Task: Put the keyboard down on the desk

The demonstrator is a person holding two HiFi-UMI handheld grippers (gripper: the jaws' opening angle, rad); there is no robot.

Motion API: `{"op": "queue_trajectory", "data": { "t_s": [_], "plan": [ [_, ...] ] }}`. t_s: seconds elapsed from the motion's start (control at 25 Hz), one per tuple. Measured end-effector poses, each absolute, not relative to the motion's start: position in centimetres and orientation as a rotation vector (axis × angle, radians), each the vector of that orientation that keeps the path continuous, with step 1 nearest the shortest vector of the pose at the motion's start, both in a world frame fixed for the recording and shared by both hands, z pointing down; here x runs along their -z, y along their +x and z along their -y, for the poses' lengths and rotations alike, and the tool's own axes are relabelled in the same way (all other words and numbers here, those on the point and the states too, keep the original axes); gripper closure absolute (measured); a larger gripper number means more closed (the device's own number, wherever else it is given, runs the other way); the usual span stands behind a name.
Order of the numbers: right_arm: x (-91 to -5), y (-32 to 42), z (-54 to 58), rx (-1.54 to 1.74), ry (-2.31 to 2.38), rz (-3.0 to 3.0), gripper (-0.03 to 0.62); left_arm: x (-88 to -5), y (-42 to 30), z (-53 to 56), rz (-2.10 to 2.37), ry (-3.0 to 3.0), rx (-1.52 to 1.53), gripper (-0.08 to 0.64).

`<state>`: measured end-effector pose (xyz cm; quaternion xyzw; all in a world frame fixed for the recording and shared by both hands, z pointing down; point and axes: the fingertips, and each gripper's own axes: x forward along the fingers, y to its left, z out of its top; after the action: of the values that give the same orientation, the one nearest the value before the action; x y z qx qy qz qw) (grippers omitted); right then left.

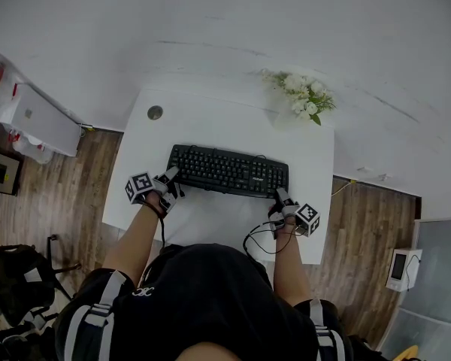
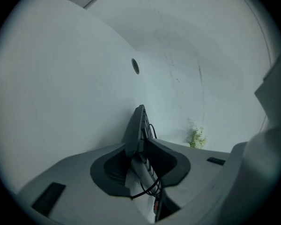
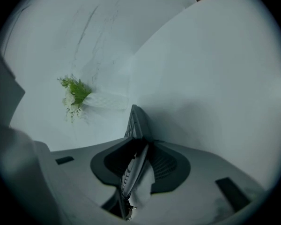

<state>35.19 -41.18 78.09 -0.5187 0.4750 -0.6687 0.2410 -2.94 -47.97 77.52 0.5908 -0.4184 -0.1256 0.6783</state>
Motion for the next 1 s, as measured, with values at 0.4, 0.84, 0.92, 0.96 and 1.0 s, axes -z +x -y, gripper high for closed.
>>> {"op": "queue_trajectory", "data": {
  "t_s": [0.4,0.84,0.92,0.96,1.0],
  "plan": [
    [-78.3,35.9,40.6,1.859,-1.802,-1.501,0.408,-78.7,-4.2,47.7,1.16,1.5,-0.169,0.364],
    [-78.5,37.2,39.7,1.728,-2.356,-1.818,0.382,-78.0,-4.9,48.1,1.322,1.752,-0.666,0.326],
    [-78.2,37.5,39.5,1.7,-2.368,-1.82,0.408,-77.3,-5.2,48.4,1.365,1.792,-0.727,0.329],
    [-77.9,37.7,39.4,1.68,-2.374,-1.814,0.449,-77.0,-5.5,48.4,1.399,1.799,-0.743,0.37],
    [-77.6,37.9,39.3,1.654,-2.379,-1.816,0.494,-76.6,-5.9,48.5,1.435,1.801,-0.752,0.437]
  ]
}}
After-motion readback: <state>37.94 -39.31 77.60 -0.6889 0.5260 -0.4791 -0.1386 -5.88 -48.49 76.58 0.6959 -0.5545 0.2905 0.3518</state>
